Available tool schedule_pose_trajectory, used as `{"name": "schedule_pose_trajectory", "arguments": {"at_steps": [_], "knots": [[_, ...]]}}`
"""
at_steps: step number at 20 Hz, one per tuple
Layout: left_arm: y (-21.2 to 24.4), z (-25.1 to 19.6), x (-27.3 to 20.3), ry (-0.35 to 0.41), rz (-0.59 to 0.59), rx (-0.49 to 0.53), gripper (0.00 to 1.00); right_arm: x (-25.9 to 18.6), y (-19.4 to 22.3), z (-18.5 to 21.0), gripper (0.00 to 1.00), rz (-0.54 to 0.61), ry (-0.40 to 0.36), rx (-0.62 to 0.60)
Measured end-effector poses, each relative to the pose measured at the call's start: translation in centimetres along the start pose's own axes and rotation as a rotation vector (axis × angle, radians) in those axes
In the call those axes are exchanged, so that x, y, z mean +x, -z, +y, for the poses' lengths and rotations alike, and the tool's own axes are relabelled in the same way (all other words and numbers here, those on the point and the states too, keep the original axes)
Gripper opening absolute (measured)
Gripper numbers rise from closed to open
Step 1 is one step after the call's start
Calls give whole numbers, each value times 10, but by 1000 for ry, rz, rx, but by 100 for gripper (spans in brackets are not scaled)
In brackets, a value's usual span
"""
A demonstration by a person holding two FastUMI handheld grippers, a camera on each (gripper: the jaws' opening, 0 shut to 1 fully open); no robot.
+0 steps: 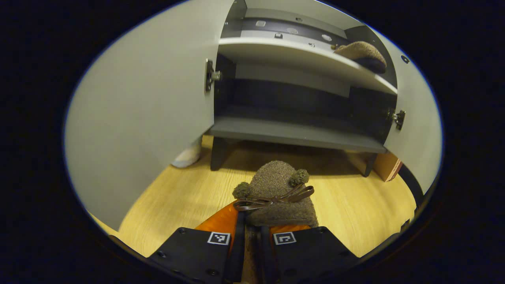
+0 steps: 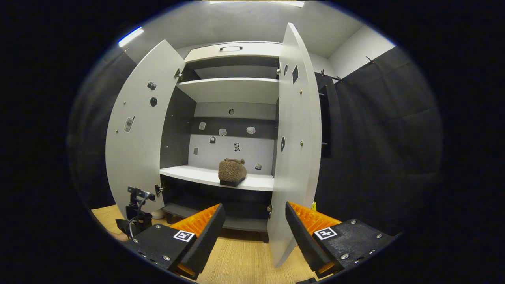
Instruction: Grab one shoe with the right hand and put it into the shoe cabinet, grab the other shoe with the left hand and put it into the shoe cabinet; then close the right door with the right hand and the left door with the left hand.
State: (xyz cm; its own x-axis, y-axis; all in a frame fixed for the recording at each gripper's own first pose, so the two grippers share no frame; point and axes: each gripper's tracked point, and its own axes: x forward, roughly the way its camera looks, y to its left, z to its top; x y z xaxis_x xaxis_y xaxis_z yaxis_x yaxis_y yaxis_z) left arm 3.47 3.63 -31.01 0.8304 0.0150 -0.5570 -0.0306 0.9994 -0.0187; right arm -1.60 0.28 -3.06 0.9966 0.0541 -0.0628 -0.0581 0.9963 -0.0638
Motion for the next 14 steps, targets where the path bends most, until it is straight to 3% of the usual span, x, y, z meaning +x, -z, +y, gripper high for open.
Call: {"name": "schedule_pose_trajectory", "arguments": {"at_steps": [9,14], "knots": [[-175,-29,-115,10,-244,57,25,4,-5,4,94,-19,-28,32],[-280,-45,-115,39,-307,23,27,-1,-4,-3,94,-15,-11,23]]}}
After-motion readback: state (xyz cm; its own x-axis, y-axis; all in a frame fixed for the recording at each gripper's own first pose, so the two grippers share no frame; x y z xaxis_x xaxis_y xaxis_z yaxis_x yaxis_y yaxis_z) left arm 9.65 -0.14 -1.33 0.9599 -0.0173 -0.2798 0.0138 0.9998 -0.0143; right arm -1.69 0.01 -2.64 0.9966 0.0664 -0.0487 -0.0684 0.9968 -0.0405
